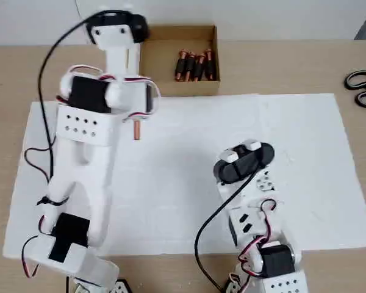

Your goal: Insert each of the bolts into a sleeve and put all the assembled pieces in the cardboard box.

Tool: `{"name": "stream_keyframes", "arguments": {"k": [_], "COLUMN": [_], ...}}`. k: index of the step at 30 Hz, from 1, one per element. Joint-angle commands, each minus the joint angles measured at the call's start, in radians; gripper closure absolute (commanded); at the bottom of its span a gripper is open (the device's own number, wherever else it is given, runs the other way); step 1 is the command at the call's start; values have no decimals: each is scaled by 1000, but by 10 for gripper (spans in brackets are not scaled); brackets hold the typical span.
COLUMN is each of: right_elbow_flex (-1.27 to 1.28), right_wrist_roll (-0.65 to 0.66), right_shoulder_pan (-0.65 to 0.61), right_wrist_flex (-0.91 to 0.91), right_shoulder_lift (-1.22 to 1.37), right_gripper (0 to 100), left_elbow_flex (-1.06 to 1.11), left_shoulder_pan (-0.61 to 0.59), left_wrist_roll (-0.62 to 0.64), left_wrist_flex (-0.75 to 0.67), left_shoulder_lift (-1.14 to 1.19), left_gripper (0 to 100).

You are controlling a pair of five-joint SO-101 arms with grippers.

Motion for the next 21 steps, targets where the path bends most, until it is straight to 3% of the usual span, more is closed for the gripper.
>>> {"name": "stream_keyframes", "arguments": {"k": [1,8,16,21], "right_elbow_flex": [6,63,98,153], "right_wrist_roll": [-66,-104,-186,-209], "right_shoulder_pan": [-64,-97,-99,-99], "right_wrist_flex": [-18,-24,-35,-176], "right_shoulder_lift": [-18,-19,-19,-19], "right_gripper": [995,993,993,993], "left_elbow_flex": [-8,-15,2,162], "left_shoulder_pan": [37,55,55,55], "left_wrist_roll": [69,129,127,127], "left_wrist_flex": [-48,-129,-143,-178], "left_shoulder_lift": [-55,-75,-334,-373], "left_gripper": [995,995,995,995]}}
